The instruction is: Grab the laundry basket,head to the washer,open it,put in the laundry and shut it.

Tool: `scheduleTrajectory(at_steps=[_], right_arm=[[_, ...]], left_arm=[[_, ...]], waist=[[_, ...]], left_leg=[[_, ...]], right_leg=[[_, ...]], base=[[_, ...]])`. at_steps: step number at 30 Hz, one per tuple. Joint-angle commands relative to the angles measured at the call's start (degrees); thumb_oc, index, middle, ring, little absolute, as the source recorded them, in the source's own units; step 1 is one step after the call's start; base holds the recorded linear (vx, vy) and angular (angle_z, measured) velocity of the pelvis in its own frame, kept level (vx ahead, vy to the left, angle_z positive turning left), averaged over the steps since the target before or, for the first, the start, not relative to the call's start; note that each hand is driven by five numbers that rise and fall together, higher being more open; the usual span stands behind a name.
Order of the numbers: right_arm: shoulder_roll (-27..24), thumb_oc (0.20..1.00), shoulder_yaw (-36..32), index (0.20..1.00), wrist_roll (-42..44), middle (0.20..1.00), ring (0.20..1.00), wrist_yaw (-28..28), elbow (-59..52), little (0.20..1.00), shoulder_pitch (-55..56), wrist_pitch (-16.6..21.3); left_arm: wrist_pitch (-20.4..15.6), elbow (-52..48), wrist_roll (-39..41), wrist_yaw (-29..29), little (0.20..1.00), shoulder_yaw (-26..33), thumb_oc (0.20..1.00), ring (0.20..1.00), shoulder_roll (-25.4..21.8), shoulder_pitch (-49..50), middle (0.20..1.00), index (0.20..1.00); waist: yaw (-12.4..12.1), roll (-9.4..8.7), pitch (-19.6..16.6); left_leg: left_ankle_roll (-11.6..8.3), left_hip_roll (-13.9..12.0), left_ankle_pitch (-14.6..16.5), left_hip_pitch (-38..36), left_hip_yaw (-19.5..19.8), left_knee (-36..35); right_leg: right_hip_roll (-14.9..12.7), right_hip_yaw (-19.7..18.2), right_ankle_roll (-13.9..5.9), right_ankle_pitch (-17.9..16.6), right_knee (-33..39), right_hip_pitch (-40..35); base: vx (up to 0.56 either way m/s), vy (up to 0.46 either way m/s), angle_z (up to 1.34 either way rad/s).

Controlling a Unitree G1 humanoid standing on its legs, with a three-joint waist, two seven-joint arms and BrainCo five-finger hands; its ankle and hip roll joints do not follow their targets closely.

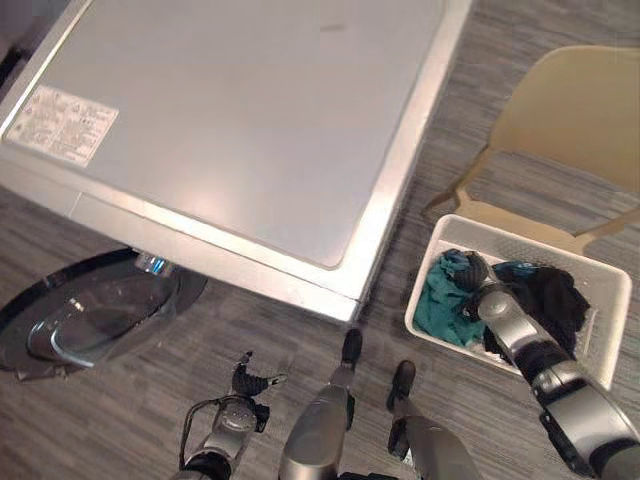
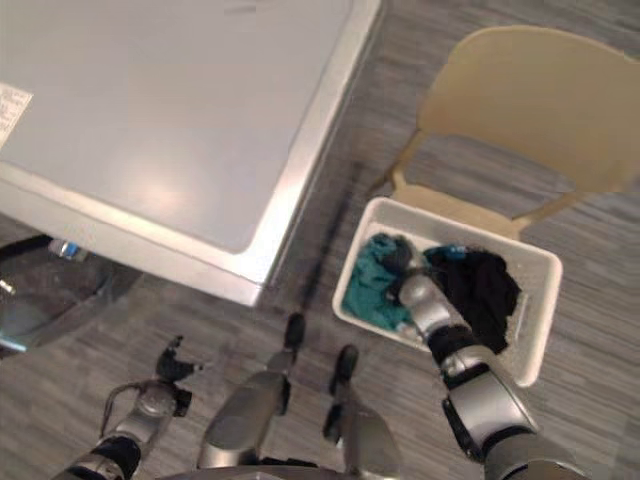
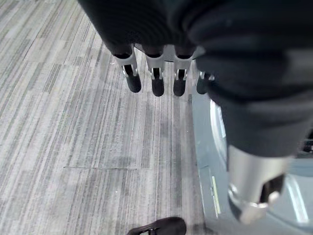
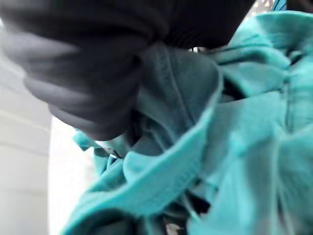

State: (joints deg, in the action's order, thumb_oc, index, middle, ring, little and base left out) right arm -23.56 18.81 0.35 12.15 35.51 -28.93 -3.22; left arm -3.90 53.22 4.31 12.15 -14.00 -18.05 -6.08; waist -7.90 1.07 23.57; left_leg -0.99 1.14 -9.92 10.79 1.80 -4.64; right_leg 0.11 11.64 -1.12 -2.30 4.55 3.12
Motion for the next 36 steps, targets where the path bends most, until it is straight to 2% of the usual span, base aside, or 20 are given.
scheduleTrajectory(at_steps=[1, 2, 3, 9, 12, 13, 17, 19, 20, 21, 22, 23, 24, 26, 28, 30, 31, 33, 34, 36], right_arm=[[-0.71, 0.2, -0.52, 0.2, 5.75, 0.2, 0.2, -0.97, -7.63, 0.2, 4.25, 6.2], [-0.74, 0.2, -0.58, 0.2, 5.73, 0.2, 0.2, -0.99, -7.81, 0.2, 4.42, 6.11], [-1.65, 0.2, -2.95, 0.2, 6.82, 0.2, 0.2, -2.22, -15.06, 0.2, 8.17, 7.67], [-0.84, 0.2, -7.82, 0.2, 10.83, 0.2, 0.2, -6.42, -32.36, 0.2, 16.23, 10.35], [0.24, 0.2, -7.91, 0.2, 11.77, 0.2, 0.2, -7.49, -35.36, 0.2, 17.74, 10.88], [1.18, 0.2, -8.35, 0.2, 13.21, 0.2, 0.2, -7.91, -37.09, 0.2, 18.82, 11.3], [1.86, 0.2, -9.67, 0.2, 12.65, 0.2, 0.2, -7.99, -38.8, 0.2, 21.49, 12.1], [2.73, 0.2, -10.52, 0.2, 11.37, 0.2, 0.2, -7.55, -39.42, 0.2, 22.54, 12.37], [2.72, 0.2, -10.52, 0.2, 11.37, 0.2, 0.2, -7.55, -39.43, 0.2, 22.55, 12.37], [2.79, 0.2, -10.36, 0.2, 9.92, 0.2, 0.2, -6.43, -39.38, 0.2, 21.58, 12.14], [3.15, 0.2, -9.83, 0.2, 10.61, 0.2, 0.2, -6.47, -38.95, 0.2, 20.66, 11.96], [3.18, 0.2, -9.48, 0.2, 11.36, 0.2, 0.2, -6.0, -38.57, 0.2, 19.45, 12.31], [3.17, 0.2, -9.45, 0.2, 11.38, 0.2, 0.2, -6.0, -38.49, 0.2, 19.38, 12.36], [2.12, 0.2, -8.76, 0.2, 11.64, 0.2, 0.2, -5.33, -38.7, 0.2, 17.85, 12.49], [2.09, 0.2, -8.73, 0.2, 11.64, 0.2, 0.2, -5.33, -38.65, 0.2, 17.79, 12.52], [0.91, 0.2, -8.05, 0.2, 10.65, 0.2, 0.2, -5.16, -39.03, 0.2, 17.16, 12.02], [0.86, 0.2, -7.8, 0.2, 10.54, 0.2, 0.2, -5.21, -39.28, 0.2, 17.13, 11.99], [0.9, 0.2, -5.95, 0.2, 10.41, 0.2, 0.2, -5.11, -39.71, 0.2, 16.32, 12.41], [0.9, 0.2, -5.95, 0.2, 10.41, 0.2, 0.2, -5.1, -39.67, 0.2, 16.27, 12.43], [1.82, 0.2, -3.9, 0.2, 11.33, 0.2, 0.2, -5.32, -40.13, 0.2, 14.86, 12.41]], left_arm=[[0.73, 1.75, 0.64, -0.3, 1.0, 0.61, 1.0, 1.0, 0.94, 2.99, 1.0, 1.0], [0.74, 1.73, 0.64, -0.3, 1.0, 0.56, 1.0, 1.0, 0.94, 3.05, 1.0, 1.0], [1.02, 0.6, 0.17, -0.62, 1.0, 1.68, 1.0, 1.0, 1.02, 4.17, 1.0, 1.0], [1.39, -4.75, 0.18, -1.59, 1.0, 3.87, 1.0, 1.0, 0.81, 8.4, 1.0, 1.0], [1.31, -7.11, 0.28, -1.87, 1.0, 4.09, 1.0, 1.0, 0.39, 8.82, 1.0, 1.0], [1.12, -9.84, 0.13, -2.08, 1.0, 3.65, 1.0, 1.0, -0.9, 8.15, 1.0, 1.0], [0.86, -13.53, 0.18, -2.33, 1.0, 3.39, 1.0, 1.0, -1.93, 8.28, 1.0, 1.0], [0.31, -17.03, 0.73, -2.28, 1.0, 3.55, 1.0, 1.0, -2.31, 8.83, 1.0, 1.0], [0.33, -17.06, 0.73, -2.28, 1.0, 3.55, 1.0, 1.0, -2.3, 8.85, 1.0, 1.0], [-0.31, -21.44, 1.98, -2.1, 1.0, 3.8, 1.0, 1.0, -2.59, 9.71, 1.0, 1.0], [-0.48, -23.47, 2.49, -2.29, 1.0, 3.71, 1.0, 1.0, -2.58, 9.97, 1.0, 1.0], [-0.99, -24.82, 3.24, -1.87, 1.0, 3.74, 1.0, 1.0, -2.53, 9.86, 1.0, 1.0], [-0.96, -24.86, 3.24, -1.87, 1.0, 3.76, 1.0, 1.0, -2.53, 9.87, 1.0, 1.0], [-1.17, -28.9, 3.37, -2.03, 1.0, 3.18, 1.0, 1.0, -2.21, 9.68, 1.0, 1.0], [-1.15, -28.92, 3.36, -2.02, 1.0, 3.2, 1.0, 1.0, -2.18, 9.66, 1.0, 1.0], [-2.24, -34.39, 1.94, -2.75, 1.0, 1.41, 1.0, 1.0, -2.71, 8.48, 1.0, 1.0], [-2.55, -35.7, 1.31, -3.21, 1.0, 0.73, 1.0, 1.0, -3.08, 8.02, 1.0, 1.0], [-3.89, -40.31, -1.18, -3.3, 1.0, -2.43, 1.0, 1.0, -4.14, 5.27, 1.0, 1.0], [-3.88, -40.31, -1.19, -3.3, 1.0, -2.42, 1.0, 1.0, -4.14, 5.23, 1.0, 1.0], [-4.47, -42.64, -1.18, -3.23, 1.0, -6.29, 1.0, 1.0, -3.71, 1.64, 1.0, 1.0]], waist=[[2.08, -2.22, -7.12], [2.02, -2.21, -7.11], [2.88, -2.55, -8.4], [4.32, -3.2, -10.37], [4.28, -3.21, -9.9], [4.24, -2.94, -8.77], [4.16, -2.43, -8.92], [2.73, -2.37, -11.23], [2.68, -2.25, -11.42], [0.87, -2.56, -12.35], [0.25, -2.61, -11.99], [-0.44, -2.12, -11.87], [-0.37, -2.08, -11.92], [-0.47, -0.18, -10.86], [-0.33, -0.11, -10.82], [1.05, -0.51, -9.75], [1.48, -0.7, -9.88], [3.07, -2.74, -10.45], [3.18, -2.67, -10.53], [4.48, -3.9, -11.38]], left_leg=[[-1.14, -0.02, 7.07, -1.84, -3.17, -0.2], [-1.14, -0.02, 7.09, -1.93, -3.19, -0.21], [-0.58, 0.12, 8.13, -3.47, -3.81, -0.01], [1.15, 0.05, 11.35, -8.02, -6.11, 2.17], [1.5, -0.33, 11.44, -8.5, -6.99, 2.42], [1.66, -1.05, 10.61, -7.43, -6.44, 3.73], [1.84, -1.04, 9.07, -4.49, -4.43, 5.68], [1.38, -0.7, 6.77, -1.88, -2.75, 5.23], [1.34, -0.87, 6.67, -1.66, -2.74, 5.2], [0.48, -0.9, 4.77, 0.82, -2.03, 4.77], [-0.75, -0.91, 3.06, 1.88, -1.74, 4.65], [-1.99, -1.06, 1.18, 3.52, -1.59, 4.32], [-2.02, -1.1, 1.11, 3.57, -1.51, 4.27], [-4.43, -1.8, -1.13, 5.19, -1.23, 0.95], [-4.45, -1.79, -1.17, 5.21, -1.09, 0.94], [-3.51, -1.74, 2.14, 4.21, -4.15, 1.81], [-3.17, -2.0, 2.77, 3.9, -4.3, 3.66], [-2.26, -2.67, 8.97, 1.22, -4.5, 11.57], [-2.26, -2.71, 8.96, 1.52, -4.37, 11.76], [-2.61, -4.01, 13.22, -2.96, -4.47, 13.95]], right_leg=[[-4.8, -1.76, -6.5, 3.86, -2.25, 3.51], [-4.79, -1.79, -6.5, 3.86, -2.23, 3.43], [-4.96, -2.39, -6.76, 4.08, -2.16, 2.11], [-5.31, -5.34, -7.25, 4.79, -5.03, 0.17], [-5.52, -5.78, -7.44, 5.09, -8.15, 1.11], [-4.72, -6.73, -7.69, 6.68, -12.81, 2.16], [-2.73, -9.1, -6.74, 10.57, -20.78, 1.78], [-1.13, -11.03, -5.95, 13.06, -25.86, -2.12], [-0.96, -11.05, -5.91, 12.84, -25.71, -1.93], [0.06, -12.15, -4.47, 15.96, -21.37, -6.1], [0.54, -12.24, -3.35, 16.81, -18.07, -7.32], [1.27, -12.32, -2.58, 17.21, -14.53, -7.88], [1.34, -12.27, -2.56, 17.03, -14.25, -7.94], [3.57, -11.73, -0.95, 16.99, -10.86, -7.19], [3.6, -11.59, -0.94, 16.97, -10.82, -7.23], [1.95, -7.93, -1.35, 14.8, -9.39, -6.35], [1.42, -6.69, -1.56, 13.75, -8.42, -6.01], [-1.29, -3.45, -2.1, 11.9, -6.44, -5.12], [-1.21, -3.34, -2.08, 11.76, -6.36, -4.99], [-2.77, -1.16, -2.52, 11.0, -5.35, -4.66]], base=[[0.04, 0.034, -0.43], [0.07, 0.059, -0.28], [0.08, 0.075, -0.24], [0.03, 0.089, -0.28], [-0.14, 0.042, -0.48], [-0.18, -0.023, -0.43], [-0.26, -0.062, 0.12], [-0.28, -0.165, 0.81], [-0.23, -0.21, 0.7], [-0.28, -0.232, 0.53], [-0.41, -0.307, 0.32], [-0.24, -0.155, 0.17], [-0.27, -0.151, 0.05], [-0.34, -0.154, 0.16], [-0.21, -0.059, 0.44], [-0.36, -0.053, 0.49], [-0.37, -0.014, 1.09], [-0.3, 0.008, 1.1], [-0.13, 0.012, 0.47], [-0.1, 0.06, 0.61]])
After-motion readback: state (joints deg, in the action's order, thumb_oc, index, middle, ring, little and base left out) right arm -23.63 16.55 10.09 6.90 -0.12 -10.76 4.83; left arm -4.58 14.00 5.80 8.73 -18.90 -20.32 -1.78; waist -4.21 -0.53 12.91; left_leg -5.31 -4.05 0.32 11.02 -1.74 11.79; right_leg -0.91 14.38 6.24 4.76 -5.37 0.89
